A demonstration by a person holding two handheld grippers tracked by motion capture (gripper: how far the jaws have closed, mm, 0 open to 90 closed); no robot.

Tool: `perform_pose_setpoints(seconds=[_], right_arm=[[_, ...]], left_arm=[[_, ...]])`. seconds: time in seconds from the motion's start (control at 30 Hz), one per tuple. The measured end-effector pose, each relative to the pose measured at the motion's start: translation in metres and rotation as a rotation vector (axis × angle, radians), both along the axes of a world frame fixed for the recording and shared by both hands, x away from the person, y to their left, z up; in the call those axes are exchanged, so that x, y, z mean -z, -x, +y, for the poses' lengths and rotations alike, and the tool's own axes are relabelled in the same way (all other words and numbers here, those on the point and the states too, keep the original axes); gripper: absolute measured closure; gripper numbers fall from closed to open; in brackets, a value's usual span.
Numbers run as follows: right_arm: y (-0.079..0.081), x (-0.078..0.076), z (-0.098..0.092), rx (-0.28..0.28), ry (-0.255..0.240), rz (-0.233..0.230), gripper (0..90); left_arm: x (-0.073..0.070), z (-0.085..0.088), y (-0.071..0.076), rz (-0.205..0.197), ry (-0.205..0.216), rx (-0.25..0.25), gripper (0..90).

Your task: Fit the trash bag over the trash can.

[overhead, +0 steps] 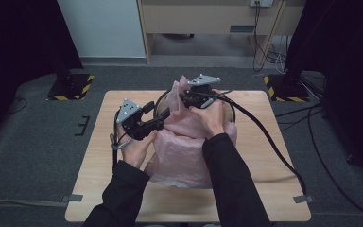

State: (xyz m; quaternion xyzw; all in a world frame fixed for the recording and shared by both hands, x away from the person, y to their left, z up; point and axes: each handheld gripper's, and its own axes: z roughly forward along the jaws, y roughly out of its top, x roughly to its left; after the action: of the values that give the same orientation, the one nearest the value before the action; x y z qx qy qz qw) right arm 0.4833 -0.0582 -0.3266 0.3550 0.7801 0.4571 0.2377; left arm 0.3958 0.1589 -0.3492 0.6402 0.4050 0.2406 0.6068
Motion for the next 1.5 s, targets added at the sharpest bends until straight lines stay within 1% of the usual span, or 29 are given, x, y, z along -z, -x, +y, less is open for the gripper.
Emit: perform_pose_setpoints(seconds=[0.03, 0.07, 0.2, 0.23, 0.3, 0.33, 0.37, 0.4, 0.43, 0.57, 0.63, 0.67, 0.73, 0.83, 0.87, 0.93, 1.0, 1.1, 1.17, 1.23, 1.3, 1.33, 1.5], right_arm=[[-0.001, 0.002, 0.0, 0.003, 0.01, 0.019, 70.3], [-0.002, 0.003, 0.0, 0.001, 0.02, 0.023, 68.8], [-0.002, 0.008, 0.003, -0.016, 0.029, 0.073, 59.9], [-0.002, 0.009, 0.004, -0.018, 0.033, 0.089, 55.2], [-0.004, 0.013, 0.005, -0.031, 0.056, 0.124, 43.5], [-0.005, 0.016, 0.007, -0.04, 0.068, 0.158, 40.3], [-0.005, 0.018, 0.008, -0.044, 0.083, 0.175, 38.5], [-0.005, 0.019, 0.008, -0.049, 0.084, 0.184, 37.6], [-0.005, 0.017, 0.008, -0.049, 0.076, 0.181, 37.6], [-0.005, 0.008, 0.003, -0.035, 0.016, 0.137, 31.8], [-0.003, 0.002, 0.0, -0.036, -0.015, 0.113, 30.0], [-0.002, -0.003, -0.002, -0.037, -0.048, 0.091, 29.2], [0.001, -0.008, -0.004, -0.031, -0.079, 0.062, 28.6], [0.005, -0.022, -0.011, -0.023, -0.158, 0.005, 27.7], [0.008, -0.027, -0.014, -0.018, -0.192, -0.014, 27.6], [0.011, -0.035, -0.021, -0.011, -0.224, -0.034, 27.0], [0.013, -0.041, -0.027, -0.012, -0.233, -0.044, 27.0], [0.018, -0.053, -0.039, -0.016, -0.251, -0.082, 28.1], [0.02, -0.058, -0.046, -0.013, -0.249, -0.105, 28.8], [0.022, -0.062, -0.054, 0.001, -0.249, -0.116, 29.7], [0.025, -0.066, -0.06, 0.006, -0.263, -0.119, 30.0], [0.026, -0.067, -0.062, 0.005, -0.261, -0.125, 30.3], [0.037, -0.074, -0.073, -0.046, -0.245, -0.155, 30.3]], left_arm=[[0.0, 0.001, 0.0, -0.003, -0.001, 0.0, 30.9], [0.001, 0.002, 0.0, -0.005, 0.005, 0.0, 30.5], [0.002, 0.004, 0.0, -0.011, 0.02, -0.01, 30.0], [0.002, 0.004, 0.0, -0.011, 0.022, -0.009, 29.7], [0.002, 0.004, 0.0, -0.012, 0.023, -0.009, 29.5], [0.002, 0.004, 0.0, -0.011, 0.025, -0.007, 29.2], [0.002, 0.004, 0.0, -0.012, 0.021, -0.008, 29.3], [0.002, 0.004, 0.0, -0.012, 0.023, -0.009, 29.3], [0.002, 0.004, -0.001, -0.012, 0.023, -0.013, 29.3], [0.002, 0.004, -0.001, -0.008, 0.019, -0.015, 29.3], [0.001, 0.004, -0.002, -0.006, 0.013, -0.013, 29.3], [0.001, 0.003, -0.002, -0.004, 0.013, -0.014, 29.3], [0.001, 0.003, -0.002, -0.005, 0.011, -0.016, 29.3], [0.001, 0.003, -0.003, -0.007, 0.013, -0.015, 29.5], [0.001, 0.003, -0.003, -0.005, 0.013, -0.015, 29.5], [0.001, 0.002, -0.003, -0.005, 0.008, -0.017, 29.8], [0.0, 0.001, -0.003, -0.003, 0.001, -0.021, 30.3], [0.0, 0.0, -0.004, -0.003, -0.01, -0.02, 30.8], [-0.001, 0.0, -0.004, -0.003, -0.014, -0.022, 30.8], [-0.001, 0.0, -0.004, -0.003, -0.016, -0.023, 30.8], [-0.001, 0.0, -0.004, -0.003, -0.016, -0.023, 30.8], [-0.001, 0.0, -0.004, -0.004, -0.017, -0.024, 30.8], [-0.001, 0.0, -0.004, -0.003, -0.017, -0.021, 31.1]])
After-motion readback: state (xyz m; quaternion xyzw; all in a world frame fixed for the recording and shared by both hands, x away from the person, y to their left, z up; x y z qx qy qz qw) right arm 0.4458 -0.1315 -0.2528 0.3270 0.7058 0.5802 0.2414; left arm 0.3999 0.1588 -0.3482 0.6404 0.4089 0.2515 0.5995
